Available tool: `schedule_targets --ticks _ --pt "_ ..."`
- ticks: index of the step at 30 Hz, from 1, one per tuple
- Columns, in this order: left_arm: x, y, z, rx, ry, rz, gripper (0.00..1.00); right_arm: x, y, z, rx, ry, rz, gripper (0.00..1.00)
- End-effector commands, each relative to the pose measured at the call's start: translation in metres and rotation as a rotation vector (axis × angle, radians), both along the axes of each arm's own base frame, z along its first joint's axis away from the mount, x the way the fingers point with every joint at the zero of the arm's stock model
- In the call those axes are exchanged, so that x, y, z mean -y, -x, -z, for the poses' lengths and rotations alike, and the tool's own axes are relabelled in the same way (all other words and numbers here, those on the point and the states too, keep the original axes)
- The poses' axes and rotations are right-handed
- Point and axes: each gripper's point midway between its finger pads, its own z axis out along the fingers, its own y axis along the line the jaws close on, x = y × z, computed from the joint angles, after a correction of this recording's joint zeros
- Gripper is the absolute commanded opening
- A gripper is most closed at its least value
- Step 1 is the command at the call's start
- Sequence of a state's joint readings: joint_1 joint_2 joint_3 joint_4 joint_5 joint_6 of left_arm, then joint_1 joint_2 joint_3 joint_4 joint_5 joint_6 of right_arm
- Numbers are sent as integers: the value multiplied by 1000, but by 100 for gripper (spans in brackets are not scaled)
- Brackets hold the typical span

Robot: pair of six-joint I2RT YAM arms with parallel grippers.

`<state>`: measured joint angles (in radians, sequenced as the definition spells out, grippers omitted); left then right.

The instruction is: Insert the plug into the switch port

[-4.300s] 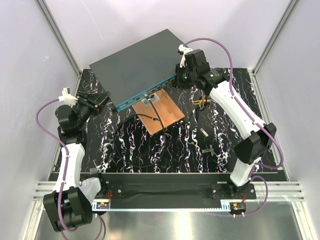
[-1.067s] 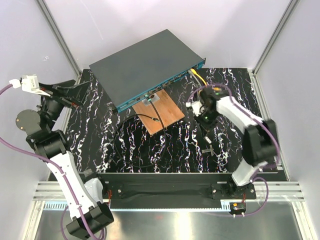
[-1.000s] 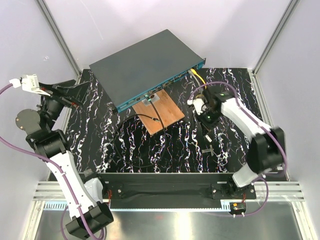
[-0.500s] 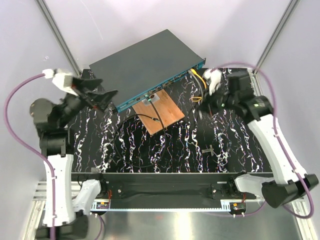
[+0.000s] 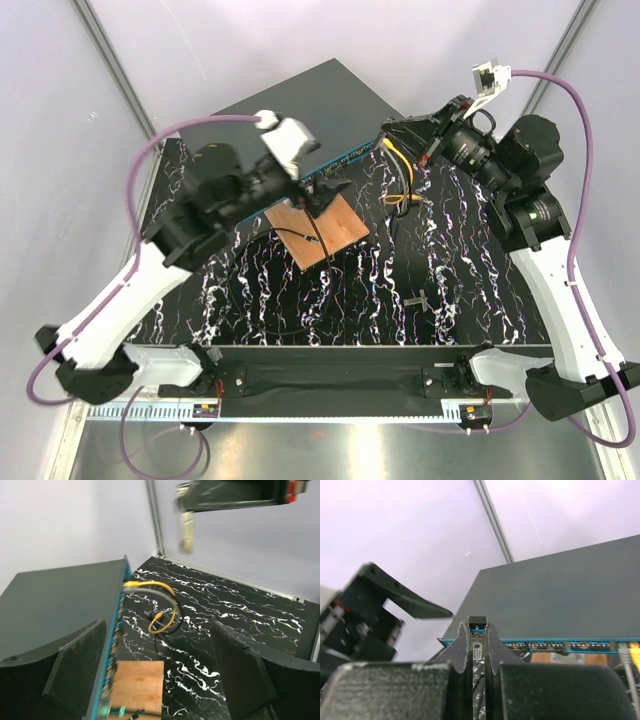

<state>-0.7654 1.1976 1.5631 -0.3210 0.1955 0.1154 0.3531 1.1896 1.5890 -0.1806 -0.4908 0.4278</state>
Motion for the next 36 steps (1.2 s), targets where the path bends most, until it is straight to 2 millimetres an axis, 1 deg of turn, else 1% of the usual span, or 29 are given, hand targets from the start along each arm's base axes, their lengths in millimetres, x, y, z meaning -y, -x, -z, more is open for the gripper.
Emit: schedule_targets --ticks 1,2,3,4,5,6,7,8,9,15,16,18,19,20,22,23,24,25,26,27,28,29,30,31,32,33,34,35,36 --pt "11 -13 -13 83 -34 -105 88 -8 11 -26 38 -101 -51 0" --pt "17 -13 -19 102 -18 -108 86 -9 12 -26 46 -106 -55 0" --pt "29 -12 -17 109 -29 -100 85 -8 14 -28 48 -114 -55 0" --pt "33 -14 -17 116 -30 -117 83 -10 16 -28 51 -116 -58 0" --pt "39 -9 -26 139 -20 -108 81 -10 18 -29 61 -115 -62 0" --pt "42 -10 -28 146 -18 -111 81 -11 21 -30 71 -114 -67 0" --pt "47 -15 -24 140 -27 -132 79 -12 22 -29 71 -112 -71 0" --pt "48 -14 -31 149 -11 -134 77 -13 22 -26 67 -109 -72 0" --pt "50 -15 -32 151 -9 -134 75 -14 24 -25 71 -103 -77 0" --pt "58 -13 -36 147 9 -124 66 -20 29 -7 61 -77 -91 0" --pt "58 -12 -37 145 14 -121 61 -20 29 -6 61 -75 -91 0" --pt "58 -13 -38 143 17 -121 58 -21 31 -2 53 -74 -100 0" --pt "59 -13 -38 144 17 -118 53 -22 31 1 49 -70 -104 0" --pt "60 -13 -37 145 13 -115 50 -22 33 1 49 -71 -108 0" --pt "64 -13 -33 145 1 -104 40 -23 34 1 47 -72 -111 0" --pt "65 -14 -31 145 -11 -102 28 -23 34 1 46 -72 -113 0" --pt "65 -14 -31 146 -12 -102 23 -23 36 1 45 -72 -121 0" --pt "64 -14 -31 150 -15 -104 18 -23 38 -2 48 -71 -122 17" --pt "63 -15 -26 160 -36 -107 6 -22 38 2 45 -49 -121 27" --pt "62 -15 -25 172 -48 -109 2 -21 42 3 50 -32 -124 35" --pt "56 -13 -28 189 -48 -116 0 -19 43 8 46 18 -114 47" --pt "55 -13 -18 211 -92 -115 0 -17 45 11 40 51 -111 51" --pt "52 -12 -16 233 -112 -114 0 -17 46 18 32 99 -122 55" --pt "44 -6 -19 266 -121 -107 0 -14 55 7 57 130 -134 59" --pt "39 -5 -20 324 -153 -111 0 -12 58 32 8 235 -151 67" --pt "37 -5 -6 341 -200 -108 0 -16 62 42 -12 280 -204 69" --pt "34 -3 -4 373 -227 -103 0 -15 70 36 3 308 -229 70" --pt "25 3 -9 454 -268 -101 0 -14 82 56 -42 382 -296 73" --pt "26 4 9 479 -328 -83 0 -16 84 64 -78 404 -335 74"
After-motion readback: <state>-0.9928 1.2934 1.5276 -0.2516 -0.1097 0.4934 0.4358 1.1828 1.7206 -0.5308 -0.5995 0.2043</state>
